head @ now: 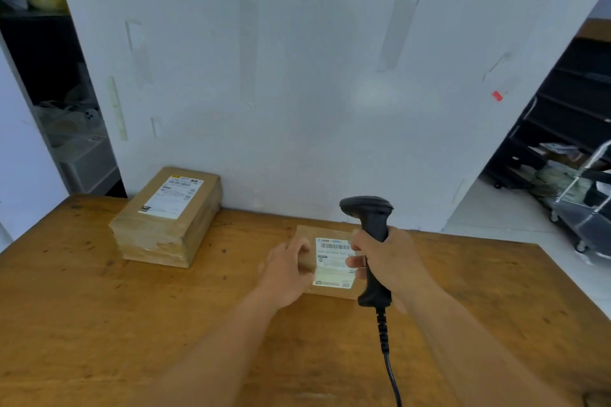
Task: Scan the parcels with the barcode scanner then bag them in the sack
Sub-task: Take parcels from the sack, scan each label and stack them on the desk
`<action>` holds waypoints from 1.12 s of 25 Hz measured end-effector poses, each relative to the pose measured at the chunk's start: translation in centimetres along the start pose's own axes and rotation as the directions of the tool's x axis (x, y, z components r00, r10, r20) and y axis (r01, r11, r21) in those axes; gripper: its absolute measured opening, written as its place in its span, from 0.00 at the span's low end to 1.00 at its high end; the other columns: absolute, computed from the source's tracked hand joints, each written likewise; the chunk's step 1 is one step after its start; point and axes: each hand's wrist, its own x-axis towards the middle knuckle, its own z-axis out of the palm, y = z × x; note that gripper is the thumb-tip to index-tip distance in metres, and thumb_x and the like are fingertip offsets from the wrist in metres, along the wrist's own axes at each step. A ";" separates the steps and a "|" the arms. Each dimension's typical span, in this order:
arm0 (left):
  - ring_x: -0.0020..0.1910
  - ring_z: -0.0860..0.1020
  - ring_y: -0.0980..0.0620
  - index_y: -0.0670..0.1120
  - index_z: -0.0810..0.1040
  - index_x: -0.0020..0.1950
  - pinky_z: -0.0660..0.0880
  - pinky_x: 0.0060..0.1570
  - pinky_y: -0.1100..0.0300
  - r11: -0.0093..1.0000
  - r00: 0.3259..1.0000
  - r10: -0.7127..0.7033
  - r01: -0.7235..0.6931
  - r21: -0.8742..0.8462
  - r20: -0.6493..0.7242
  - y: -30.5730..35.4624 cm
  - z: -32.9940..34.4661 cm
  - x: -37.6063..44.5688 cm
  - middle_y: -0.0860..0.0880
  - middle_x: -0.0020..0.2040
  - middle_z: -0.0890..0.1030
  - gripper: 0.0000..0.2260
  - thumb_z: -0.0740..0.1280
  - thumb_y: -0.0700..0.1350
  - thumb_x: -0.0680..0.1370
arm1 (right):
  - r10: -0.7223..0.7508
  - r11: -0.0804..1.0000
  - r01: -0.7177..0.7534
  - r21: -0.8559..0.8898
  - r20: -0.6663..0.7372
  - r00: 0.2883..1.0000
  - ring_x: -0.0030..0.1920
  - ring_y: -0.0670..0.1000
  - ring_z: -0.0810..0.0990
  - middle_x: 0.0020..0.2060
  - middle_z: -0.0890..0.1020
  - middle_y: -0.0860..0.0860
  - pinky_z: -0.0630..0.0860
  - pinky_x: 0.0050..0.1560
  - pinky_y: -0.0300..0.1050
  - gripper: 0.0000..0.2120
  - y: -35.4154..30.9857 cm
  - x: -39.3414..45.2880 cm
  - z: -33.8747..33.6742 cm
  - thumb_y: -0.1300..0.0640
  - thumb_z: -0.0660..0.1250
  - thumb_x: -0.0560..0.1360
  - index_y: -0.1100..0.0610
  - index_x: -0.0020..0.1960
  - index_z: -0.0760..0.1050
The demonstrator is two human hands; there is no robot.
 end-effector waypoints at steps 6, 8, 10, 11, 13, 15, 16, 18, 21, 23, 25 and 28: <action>0.64 0.68 0.54 0.53 0.68 0.50 0.69 0.55 0.61 0.998 0.996 0.044 -0.048 0.049 0.081 2.3 0.2 -0.9 0.55 0.79 0.49 0.16 0.73 0.46 0.70 | 0.055 0.998 -0.055 -0.035 0.020 0.998 0.32 0.52 0.79 0.37 0.82 0.56 0.80 0.41 0.49 0.07 1.3 -2.5 -3.6 0.58 0.66 0.76 0.62 0.50 0.76; 0.54 0.72 0.55 0.51 0.67 0.49 0.71 0.48 0.61 0.998 0.994 0.021 -0.027 0.061 0.104 2.8 0.0 -1.1 0.53 0.77 0.55 0.15 0.72 0.47 0.70 | 0.096 0.995 -0.094 -0.032 0.074 0.993 0.28 0.51 0.78 0.37 0.81 0.56 0.78 0.36 0.47 0.08 1.4 -3.5 -4.2 0.58 0.66 0.76 0.63 0.50 0.75; 0.47 0.74 0.53 0.50 0.66 0.50 0.76 0.46 0.57 0.997 0.997 -0.003 -0.003 0.076 0.083 3.2 0.1 -1.4 0.52 0.67 0.66 0.16 0.72 0.49 0.71 | 0.127 0.991 -0.122 -0.055 0.097 0.987 0.23 0.49 0.76 0.35 0.80 0.56 0.76 0.31 0.43 0.07 1.4 -4.4 -4.6 0.58 0.66 0.76 0.62 0.49 0.74; 0.45 0.74 0.52 0.50 0.66 0.50 0.77 0.46 0.57 0.997 0.998 -0.009 0.003 0.080 0.069 3.3 0.2 -1.6 0.52 0.60 0.68 0.17 0.72 0.50 0.71 | 0.133 0.989 -0.126 -0.075 0.096 0.987 0.22 0.48 0.75 0.34 0.79 0.55 0.75 0.29 0.41 0.06 1.3 -4.8 -4.8 0.58 0.65 0.77 0.62 0.47 0.74; 0.47 0.73 0.52 0.50 0.65 0.52 0.73 0.46 0.59 0.996 0.999 -0.011 0.007 0.086 0.048 3.2 0.1 -1.8 0.53 0.56 0.68 0.17 0.72 0.50 0.72 | 0.126 0.988 -0.117 -0.101 0.082 0.989 0.21 0.46 0.74 0.32 0.79 0.54 0.74 0.28 0.39 0.06 1.0 -5.6 -5.4 0.57 0.65 0.77 0.60 0.45 0.75; 0.51 0.72 0.52 0.50 0.65 0.54 0.70 0.49 0.60 0.997 0.999 -0.019 0.016 0.080 0.035 3.0 0.0 -1.9 0.52 0.58 0.69 0.19 0.72 0.50 0.72 | 0.118 0.987 -0.110 -0.115 0.071 0.990 0.23 0.46 0.74 0.32 0.79 0.53 0.73 0.28 0.39 0.05 0.7 -6.2 -5.7 0.58 0.65 0.77 0.60 0.46 0.75; 0.53 0.71 0.52 0.50 0.65 0.56 0.70 0.51 0.59 0.997 0.999 -0.024 0.022 0.071 0.032 2.9 0.0 -1.8 0.51 0.59 0.69 0.20 0.72 0.50 0.72 | 0.115 0.987 -0.106 -0.122 0.071 0.991 0.23 0.47 0.74 0.31 0.78 0.53 0.73 0.27 0.39 0.05 0.5 -6.4 -5.9 0.58 0.65 0.77 0.60 0.47 0.75; 0.58 0.70 0.51 0.49 0.65 0.63 0.70 0.55 0.59 0.999 0.998 -0.037 0.034 0.041 0.059 3.0 -0.1 -1.7 0.50 0.64 0.68 0.26 0.73 0.50 0.70 | 0.108 0.986 -0.097 -0.137 0.076 0.991 0.23 0.48 0.73 0.30 0.78 0.53 0.73 0.27 0.38 0.06 0.1 -6.8 -6.0 0.58 0.65 0.77 0.61 0.46 0.75; 0.71 0.64 0.47 0.47 0.55 0.77 0.67 0.66 0.54 0.998 0.992 -0.032 0.025 0.053 0.125 3.4 -0.5 -1.1 0.50 0.75 0.59 0.42 0.75 0.49 0.69 | 0.102 0.983 -0.088 -0.160 0.078 0.992 0.24 0.49 0.72 0.29 0.77 0.53 0.73 0.28 0.39 0.06 -0.4 -7.0 -6.1 0.58 0.64 0.77 0.61 0.44 0.74; 0.76 0.58 0.46 0.48 0.48 0.79 0.62 0.72 0.50 0.997 0.983 -0.048 0.036 0.072 0.174 3.8 -0.7 -0.7 0.51 0.79 0.52 0.47 0.75 0.48 0.69 | 0.113 0.977 -0.095 -0.192 0.085 0.990 0.26 0.50 0.73 0.29 0.78 0.54 0.74 0.31 0.41 0.07 -0.4 -7.0 -6.1 0.57 0.65 0.76 0.61 0.43 0.75; 0.77 0.54 0.46 0.48 0.45 0.80 0.59 0.74 0.48 0.993 0.969 -0.063 0.037 0.112 0.237 4.1 -0.8 -0.2 0.51 0.80 0.47 0.48 0.75 0.47 0.70 | 0.127 0.967 -0.102 -0.233 0.095 0.987 0.27 0.51 0.73 0.29 0.78 0.54 0.74 0.33 0.42 0.09 -0.2 -7.1 -6.1 0.56 0.65 0.76 0.61 0.42 0.76; 0.77 0.52 0.46 0.46 0.44 0.79 0.58 0.74 0.47 0.985 0.959 -0.083 0.037 0.171 0.271 4.3 -0.5 0.2 0.49 0.79 0.47 0.50 0.75 0.48 0.69 | 0.118 0.969 -0.095 -0.226 0.093 0.989 0.27 0.51 0.73 0.28 0.78 0.54 0.74 0.33 0.42 0.09 0.0 -6.9 -6.1 0.56 0.65 0.76 0.61 0.42 0.76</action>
